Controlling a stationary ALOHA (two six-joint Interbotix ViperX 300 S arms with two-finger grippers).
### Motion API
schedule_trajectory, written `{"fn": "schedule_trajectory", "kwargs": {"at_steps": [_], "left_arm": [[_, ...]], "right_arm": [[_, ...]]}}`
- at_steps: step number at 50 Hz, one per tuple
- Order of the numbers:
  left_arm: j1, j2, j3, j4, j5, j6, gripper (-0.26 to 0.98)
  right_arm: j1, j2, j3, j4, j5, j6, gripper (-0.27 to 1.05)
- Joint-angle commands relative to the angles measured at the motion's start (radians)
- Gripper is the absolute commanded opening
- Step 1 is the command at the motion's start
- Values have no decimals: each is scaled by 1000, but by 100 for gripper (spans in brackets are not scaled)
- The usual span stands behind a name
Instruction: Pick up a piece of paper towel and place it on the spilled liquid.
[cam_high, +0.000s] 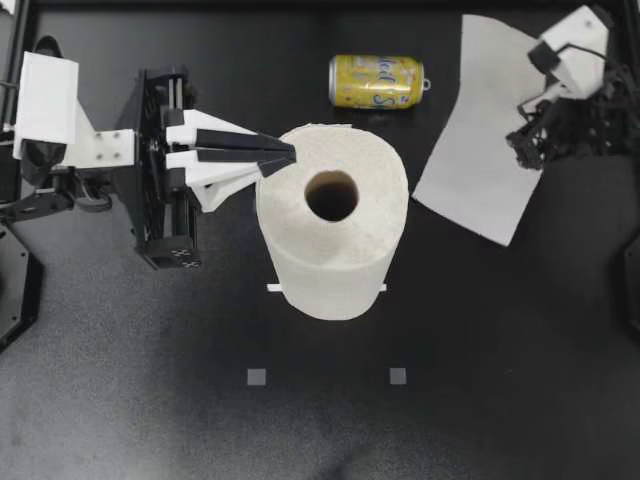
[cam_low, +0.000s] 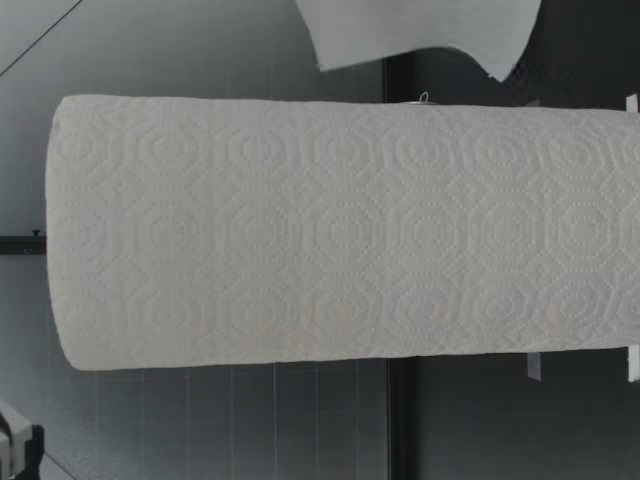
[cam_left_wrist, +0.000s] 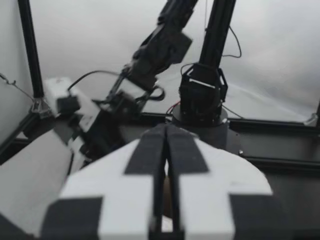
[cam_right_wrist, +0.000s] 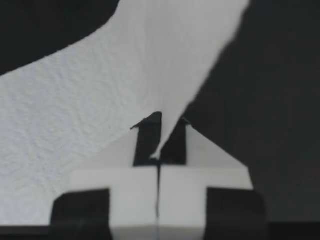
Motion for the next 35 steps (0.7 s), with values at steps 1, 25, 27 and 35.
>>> {"fn": "schedule_trajectory", "kwargs": {"at_steps": [1,25,27,35], "left_arm": [[-3,-17,-11,3,-14,-2,8],[-3,-25,-3,3,-17,0,8],[-3,-25,-3,3,-18,0,8],[-2,-26,-3,3,-20,2,8]], "right_arm": [[-29,34,-49,-3,-21,-25,-14],[-71,212,-173,-17,-83,-49,-14],[-71,216,-178,-18,-81,-49,-14],[-71,238,-207,-18,-72,-51,-7]]}}
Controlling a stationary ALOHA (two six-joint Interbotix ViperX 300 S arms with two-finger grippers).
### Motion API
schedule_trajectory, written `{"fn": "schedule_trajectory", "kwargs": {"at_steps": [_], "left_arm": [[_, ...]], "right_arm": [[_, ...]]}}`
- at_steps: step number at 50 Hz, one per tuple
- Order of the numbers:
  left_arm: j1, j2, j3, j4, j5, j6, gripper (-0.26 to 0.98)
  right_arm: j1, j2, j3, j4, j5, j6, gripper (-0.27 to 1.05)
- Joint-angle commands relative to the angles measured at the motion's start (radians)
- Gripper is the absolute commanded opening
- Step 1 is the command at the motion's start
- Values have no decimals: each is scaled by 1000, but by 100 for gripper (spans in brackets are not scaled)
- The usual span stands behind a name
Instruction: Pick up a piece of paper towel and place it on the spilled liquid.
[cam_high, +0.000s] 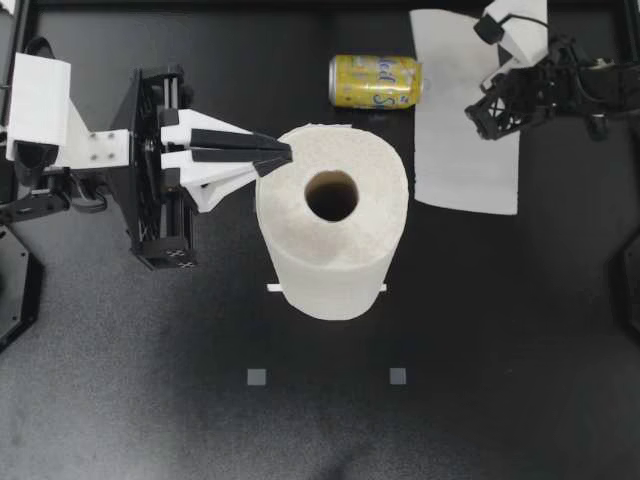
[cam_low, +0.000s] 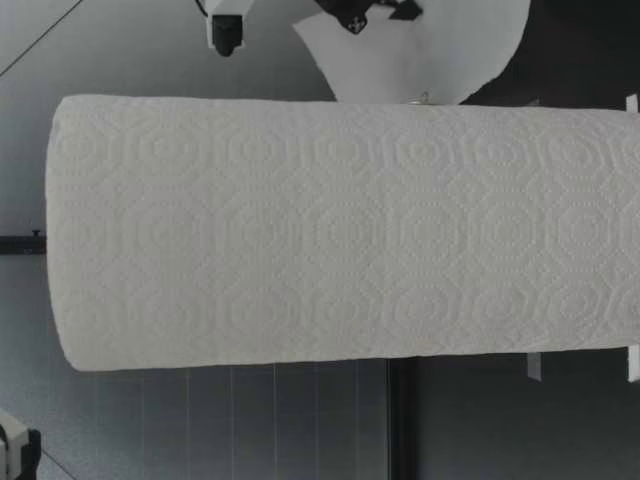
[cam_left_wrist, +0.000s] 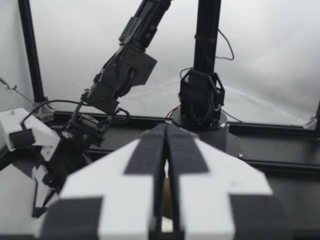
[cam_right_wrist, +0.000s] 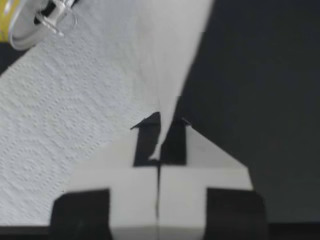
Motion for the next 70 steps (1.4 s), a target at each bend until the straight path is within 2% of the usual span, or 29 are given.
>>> {"fn": "schedule_trajectory", "kwargs": {"at_steps": [1,10,17,22,31,43,51,60,70], "left_arm": [[0,-18,-11,3,-11,-2,8],[-2,-23,-11,3,-11,-2,8],[0,-32,-2,5,-11,2,8],[-2,-35,0,6,-11,2,8],[-2,-38,3,6,-11,2,8],[0,-40,9,8,-9,2,8],[-3,-60,25,8,-11,3,8],[-3,-106,57,25,3,0,8],[-3,-160,77,25,130,-3,8]], "right_arm": [[-8,0,-31,-2,5,0,-6],[-6,26,-49,0,23,2,18],[-6,31,-55,2,44,2,53],[-6,31,-66,2,103,2,68],[20,29,-84,-3,253,0,68],[158,-14,-104,-17,508,-3,68],[295,-163,-77,29,630,-5,68],[453,-393,-12,147,686,-6,66],[588,-566,21,227,663,-5,49]]}}
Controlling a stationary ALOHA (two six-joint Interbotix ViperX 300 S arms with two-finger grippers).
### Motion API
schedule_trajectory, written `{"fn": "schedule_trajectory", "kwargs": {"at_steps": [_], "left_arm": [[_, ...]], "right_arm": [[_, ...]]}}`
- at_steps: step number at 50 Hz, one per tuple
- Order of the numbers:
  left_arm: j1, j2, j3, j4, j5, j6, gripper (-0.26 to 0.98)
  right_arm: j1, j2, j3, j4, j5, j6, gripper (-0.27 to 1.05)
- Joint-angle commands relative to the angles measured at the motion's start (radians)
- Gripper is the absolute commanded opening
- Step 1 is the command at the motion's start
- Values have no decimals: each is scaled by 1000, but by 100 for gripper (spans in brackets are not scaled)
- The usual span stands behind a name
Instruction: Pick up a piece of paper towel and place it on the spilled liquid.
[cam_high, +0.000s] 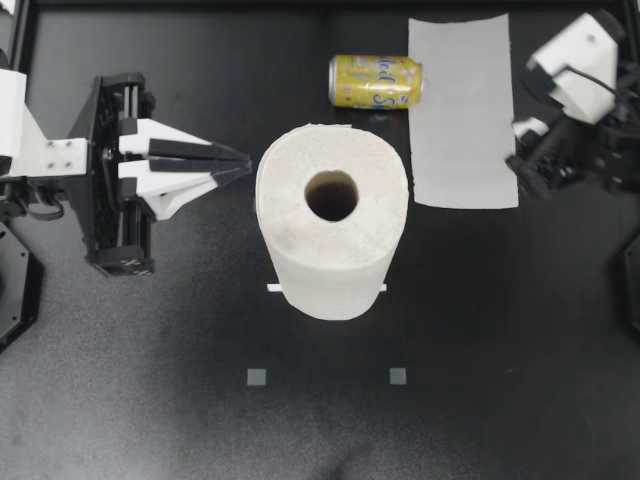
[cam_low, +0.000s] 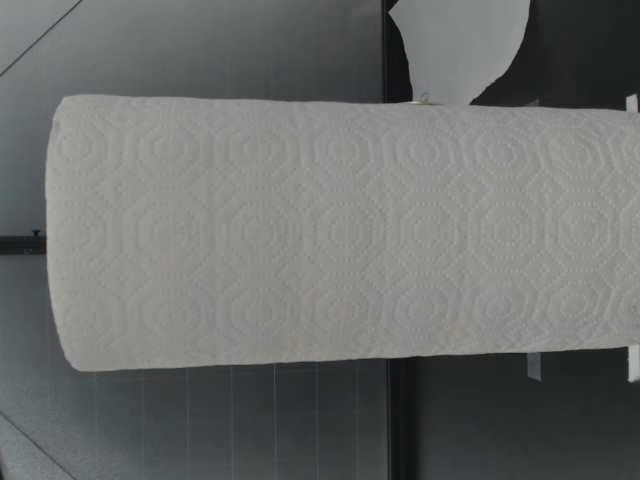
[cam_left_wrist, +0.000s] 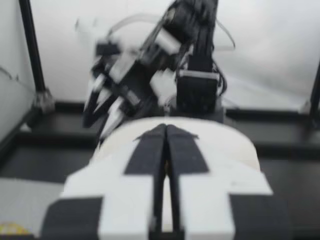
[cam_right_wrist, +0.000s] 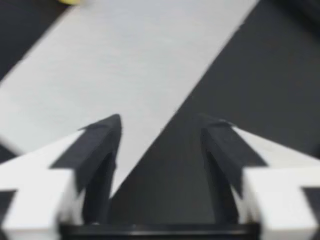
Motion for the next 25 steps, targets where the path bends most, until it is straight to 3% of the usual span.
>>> {"fn": "schedule_trajectory", "kwargs": {"at_steps": [1,17,25], "left_arm": [[-2,-32,-18,2,54,0,8],[-2,-109,-15,2,126,-5,8],[-2,-109,-18,0,127,-5,8]], "right_arm": [[38,-64,-9,14,-18,0,47],[92,-247,6,23,-296,0,17],[101,-356,40,23,-325,0,4]]}}
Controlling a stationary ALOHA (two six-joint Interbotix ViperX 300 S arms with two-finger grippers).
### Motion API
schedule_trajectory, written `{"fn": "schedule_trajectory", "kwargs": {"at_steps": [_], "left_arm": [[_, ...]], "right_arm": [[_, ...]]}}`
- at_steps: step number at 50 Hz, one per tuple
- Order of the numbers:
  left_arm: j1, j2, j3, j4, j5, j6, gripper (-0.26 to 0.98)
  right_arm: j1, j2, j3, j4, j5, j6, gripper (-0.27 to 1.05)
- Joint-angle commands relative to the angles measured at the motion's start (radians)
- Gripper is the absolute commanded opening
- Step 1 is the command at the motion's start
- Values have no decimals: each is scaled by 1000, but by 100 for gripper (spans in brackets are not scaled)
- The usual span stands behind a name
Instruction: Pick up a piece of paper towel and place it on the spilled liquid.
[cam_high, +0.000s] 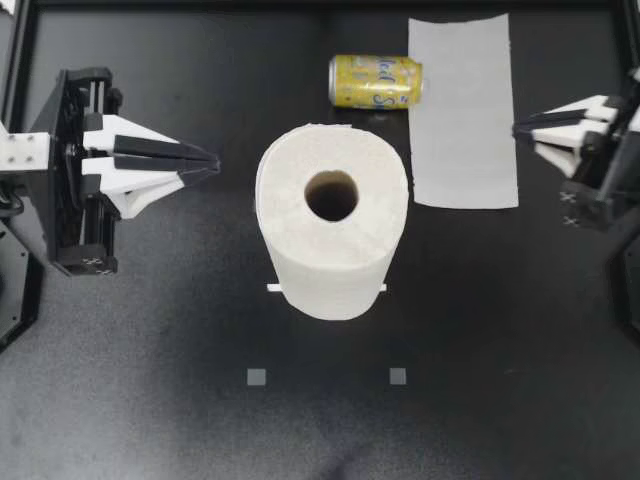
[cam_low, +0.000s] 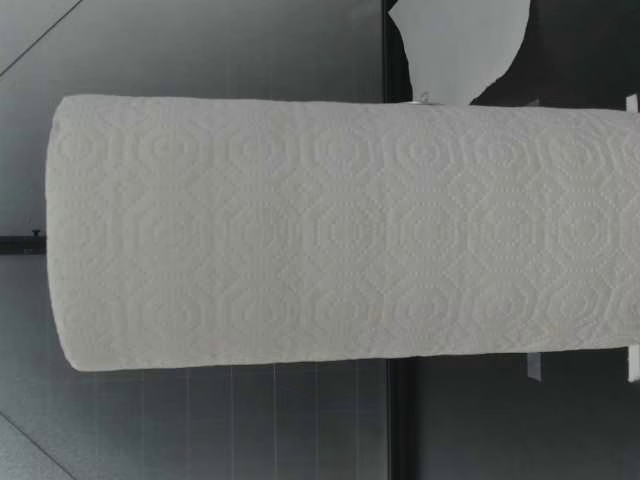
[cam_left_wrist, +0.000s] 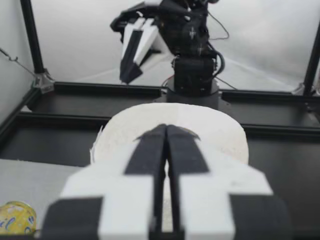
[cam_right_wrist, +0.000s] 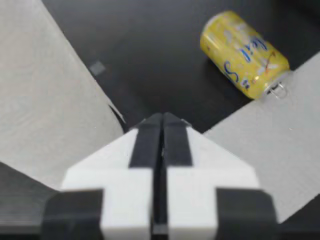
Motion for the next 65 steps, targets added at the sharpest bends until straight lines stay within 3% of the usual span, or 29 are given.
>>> {"fn": "schedule_trajectory", "kwargs": {"at_steps": [1,9,19,31,65], "left_arm": [[-2,-5,-18,0,-5,0,8],[-2,-5,-21,0,-3,5,8],[-2,-8,-23,0,-3,0,8],[-2,-17,-29,0,2,3,8],[-3,-9,-44,0,5,2,8]], "right_arm": [[17,-46,0,-3,-20,-3,3],[34,-124,5,-8,-132,-5,2],[46,-120,5,-87,-377,-11,2],[46,-118,14,-133,-529,-12,2],[46,-109,35,-172,-620,-12,2]]}}
